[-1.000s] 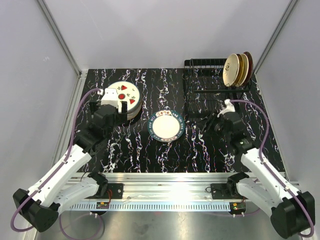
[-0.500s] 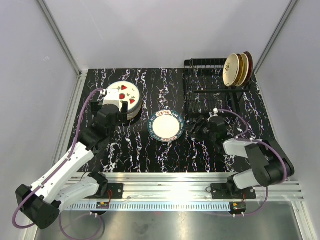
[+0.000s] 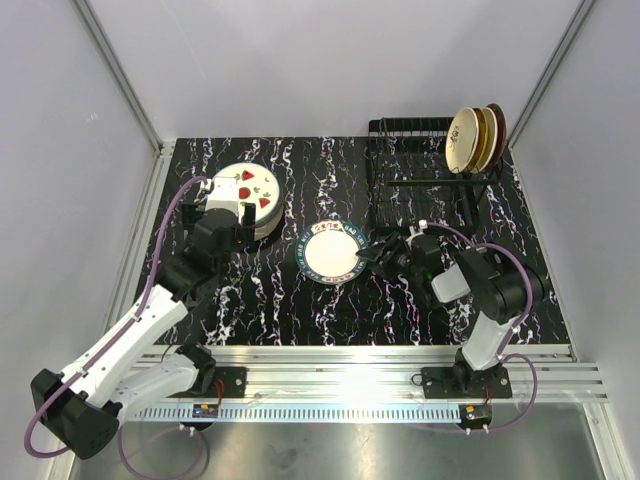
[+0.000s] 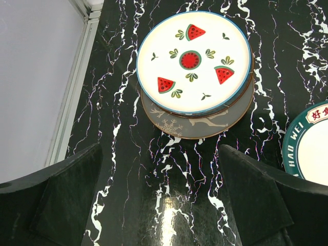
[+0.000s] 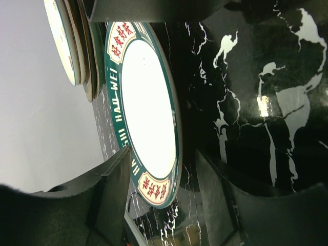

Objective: Load the plates into the dish rack
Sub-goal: Grab a plate with the right arm, then insert the plate into the dish rack

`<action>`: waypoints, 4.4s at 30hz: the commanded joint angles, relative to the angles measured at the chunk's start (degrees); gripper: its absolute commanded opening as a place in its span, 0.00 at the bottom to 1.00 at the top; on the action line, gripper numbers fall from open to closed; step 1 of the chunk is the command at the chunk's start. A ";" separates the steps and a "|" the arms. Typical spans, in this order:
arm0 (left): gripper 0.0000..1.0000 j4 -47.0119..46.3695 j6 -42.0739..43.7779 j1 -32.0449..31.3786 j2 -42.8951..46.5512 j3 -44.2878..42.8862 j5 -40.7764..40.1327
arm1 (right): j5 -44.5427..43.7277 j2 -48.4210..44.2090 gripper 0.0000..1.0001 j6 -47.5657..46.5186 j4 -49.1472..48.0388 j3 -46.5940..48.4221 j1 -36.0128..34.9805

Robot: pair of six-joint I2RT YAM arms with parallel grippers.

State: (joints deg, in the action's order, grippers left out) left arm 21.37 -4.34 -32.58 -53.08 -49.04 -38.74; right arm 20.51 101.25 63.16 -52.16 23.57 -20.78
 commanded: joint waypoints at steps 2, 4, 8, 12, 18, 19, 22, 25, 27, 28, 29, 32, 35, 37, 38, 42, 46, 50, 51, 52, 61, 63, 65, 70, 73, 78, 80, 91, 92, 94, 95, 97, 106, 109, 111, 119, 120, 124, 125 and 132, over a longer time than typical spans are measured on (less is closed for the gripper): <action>0.99 -0.71 -0.23 -0.29 1.22 -1.76 -0.29 | -2.84 3.59 0.58 -0.93 -1.80 0.60 -1.20; 0.99 -0.54 -0.41 -0.29 1.49 -1.68 0.50 | -3.37 5.78 0.55 -1.02 -3.46 0.77 -2.34; 0.99 0.34 -0.93 -0.29 1.40 -2.47 2.00 | -4.95 9.31 0.52 -0.75 -7.16 1.30 -4.09; 0.99 0.52 -1.29 -0.29 2.19 -2.55 2.79 | -6.89 10.46 0.49 -0.58 -7.17 2.27 -5.15; 0.99 1.05 -1.64 -0.29 2.98 -2.99 4.20 | -10.05 9.67 0.27 -2.25 -1.02 3.50 -5.33; 0.99 1.22 -1.72 -0.29 2.98 -3.00 4.37 | -10.23 9.06 0.24 -2.42 -0.66 3.50 -5.33; 0.99 1.49 -1.90 -0.29 3.07 -3.17 4.64 | -10.75 6.17 0.13 -3.21 1.62 3.41 -5.33; 0.99 1.75 -2.08 -0.29 3.16 -3.52 5.17 | -12.50 0.82 0.05 -4.35 5.31 2.80 -5.42; 0.99 1.92 -2.17 -0.29 3.24 -3.52 5.43 | -13.48 -2.54 0.03 -4.79 7.32 1.31 -5.50; 0.99 2.01 -2.17 -0.29 3.25 -3.70 5.52 | -13.74 -5.86 0.02 -4.80 8.47 0.87 -5.59; 0.99 2.01 -2.25 -0.29 3.25 -3.61 5.52 | -14.35 -7.63 0.02 -5.32 9.87 0.43 -5.59; 0.99 2.01 -2.25 -0.29 3.60 -3.61 5.69 | -15.85 -15.10 0.02 -7.07 15.85 0.07 -6.21; 0.99 2.19 -2.34 -0.29 3.60 -3.79 5.96 | -16.73 -23.71 0.00 -9.70 23.75 1.12 -6.73; 0.99 2.28 -2.52 -0.29 3.86 -4.05 6.05 | -16.21 -29.85 0.00 -11.64 30.69 3.39 -6.91; 0.99 2.45 -2.60 -0.29 3.86 -3.96 6.22 | -15.68 -31.71 0.00 -13.65 33.15 4.45 -6.91; 0.99 2.37 -2.87 -0.29 5.00 -3.96 6.22 | -11.47 -39.36 0.00 -19.81 46.06 10.16 -7.00; 0.99 2.28 -3.22 -0.29 6.14 -3.96 6.66 | -10.31 -46.31 0.00 -25.61 57.41 19.37 -7.00; 0.99 2.10 -3.75 -0.29 7.37 -3.96 8.15 | -15.31 -48.08 0.00 -30.80 68.66 32.12 -7.09; 0.99 2.10 -3.75 -0.29 7.46 -3.96 8.50 | -16.72 -46.95 0.00 -32.03 73.12 35.37 -7.09; 0.99 2.01 -4.01 -0.29 7.55 -4.05 8.77 | -19.60 -46.07 0.00 -34.48 75.26 41.84 -7.00; 0.99 2.28 -3.48 -0.29 6.85 -3.96 7.10 | -36.41 -27.97 0.00 -50.74 91.97 79.65 -6.82; 0.99 2.37 -3.40 -0.29 6.59 -4.05 7.28 | -38.95 -24.46 0.00 -52.86 92.94 85.46 -5.51; 0.99 2.54 -3.40 -0.29 6.41 -4.05 7.54 | -40.45 -21.47 0.00 -55.50 93.20 88.47 -3.93; 0.99 2.19 -3.31 -0.29 6.06 -3.87 7.28 | -48.98 -17.85 0.00 -62.80 90.93 92.88 -2.87; 0.99 2.28 -3.40 -0.29 5.62 -3.87 7.98 | -52.76 -16.97 0.00 -67.19 87.94 93.06 -2.08; 0.99 2.37 -3.48 -0.29 5.44 -3.96 8.42 | -54.35 -16.53 0.00 -70.27 85.39 94.02 0.20; 0.99 2.28 -3.48 -0.29 5.36 -3.96 8.68 | -55.49 -15.57 0.00 -71.94 84.95 94.64 0.56; 0.99 2.45 -3.66 -0.29 5.35 -4.05 9.65 | -63.49 -13.98 0.00 -80.55 80.03 90.34 0.65; 0.99 2.45 -3.66 -0.29 5.27 -4.14 9.74 | -64.36 -13.80 0.00 -81.17 79.50 89.64 0.65; 0.99 2.54 -3.57 -0.29 5.09 -4.22 9.83 | -64.55 -13.45 0.00 -82.22 78.71 89.02 0.65; 0.99 2.54 -3.75 -0.29 5.18 -4.05 9.91 | -65.16 -13.36 0.00 -82.92 78.53 88.49 0.56; 0.99 2.54 -3.75 -0.29 4.92 -4.05 10.09 | -65.25 -12.75 0.00 -83.11 78.27 88.31 0.65; 0.99 2.72 -3.84 -0.29 4.83 -4.23 10.62 | -66.57 -10.38 0.00 -85.66 75.72 85.50 0.74; 0.99 2.72 -3.75 -0.29 4.83 -4.14 10.53 | -66.83 -9.67 0.00 -86.01 75.10 85.06 0.82; 0.99 2.72 -3.75 -0.29 4.74 -4.23 10.62 | -66.83 -9.23 0.00 -86.18 75.01 84.97 1.17; 0.99 2.80 -3.75 -0.29 4.74 -4.31 10.97 | -66.13 -9.14 0.00 -84.95 75.54 83.83 2.32; 0.99 2.80 -3.66 -0.29 4.65 -4.23 11.14 | -66.13 -9.32 0.00 -84.78 75.54 83.57 2.40; 0.99 2.80 -3.83 -0.29 4.74 -4.23 11.32 | -65.43 -9.85 0.00 -83.55 75.72 81.99 2.58; 0.99 2.89 -3.84 -0.29 4.65 -4.31 11.32 | -64.90 -9.93 0.00 -82.94 75.98 81.55 2.76; 0.99 2.89 -3.84 -0.29 4.65 -4.40 11.49 | -64.37 -9.58 0.00 -81.97 75.98 80.05 3.64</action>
State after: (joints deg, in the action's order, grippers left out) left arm 26.06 -7.57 -32.62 -48.47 -50.59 -28.25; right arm -43.83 93.19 -19.44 27.44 103.50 -18.02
